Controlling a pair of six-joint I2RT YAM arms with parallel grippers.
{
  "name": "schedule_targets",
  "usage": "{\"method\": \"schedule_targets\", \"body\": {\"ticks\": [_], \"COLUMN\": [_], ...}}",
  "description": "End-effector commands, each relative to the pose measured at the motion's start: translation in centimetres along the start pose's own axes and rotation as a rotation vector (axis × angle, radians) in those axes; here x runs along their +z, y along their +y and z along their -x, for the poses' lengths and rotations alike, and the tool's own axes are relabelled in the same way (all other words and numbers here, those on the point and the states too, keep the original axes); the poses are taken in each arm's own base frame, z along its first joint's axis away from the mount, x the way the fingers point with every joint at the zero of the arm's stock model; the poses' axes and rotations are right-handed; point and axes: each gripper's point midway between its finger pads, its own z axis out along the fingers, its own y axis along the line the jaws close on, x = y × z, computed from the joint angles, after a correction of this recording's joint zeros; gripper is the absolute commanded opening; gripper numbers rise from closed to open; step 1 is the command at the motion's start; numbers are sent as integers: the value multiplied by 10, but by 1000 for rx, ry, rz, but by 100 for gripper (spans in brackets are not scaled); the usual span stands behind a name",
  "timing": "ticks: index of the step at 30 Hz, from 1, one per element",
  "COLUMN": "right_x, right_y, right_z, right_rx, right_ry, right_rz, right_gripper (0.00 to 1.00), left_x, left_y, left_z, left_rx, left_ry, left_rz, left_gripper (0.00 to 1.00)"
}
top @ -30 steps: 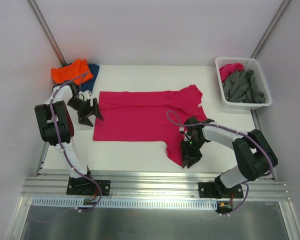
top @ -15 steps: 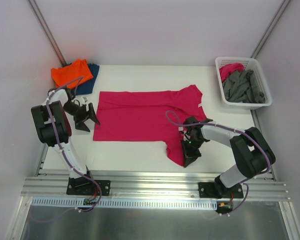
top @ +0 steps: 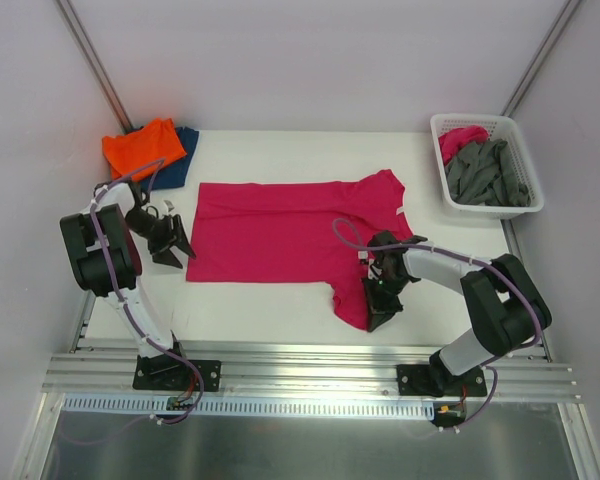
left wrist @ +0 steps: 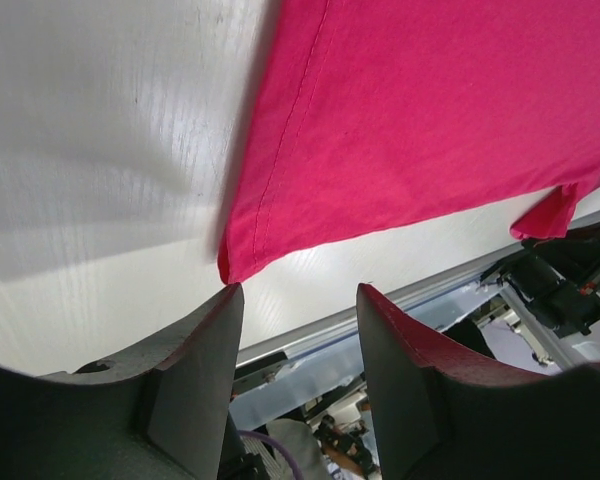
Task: Fold and stack the t-shirts
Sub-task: Fold the tshirt
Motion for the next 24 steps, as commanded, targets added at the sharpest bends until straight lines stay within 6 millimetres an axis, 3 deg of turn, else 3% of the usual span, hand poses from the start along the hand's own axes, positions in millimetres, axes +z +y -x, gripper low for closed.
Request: {"method": "schedule_targets", "body": {"ticks": [1,12,24], "right_x": [-10,-12,-15], "right_y": [3,5,5], "right_z": [11,21,24], "right_rx": [-10,-12,-24], "right_ry": [-46,-67,-79], "right_rz": [2,7,0], "right_gripper": [1,1,0], "left_x": [-9,-4,14], "left_y": [-2,14,27], "left_z": [-17,-27,-22], "left_rx": [-10,-73,-115], "left_ry": [9,39,106], "left_rz": [-4,24,33], "left_gripper": [50,49,46]}}
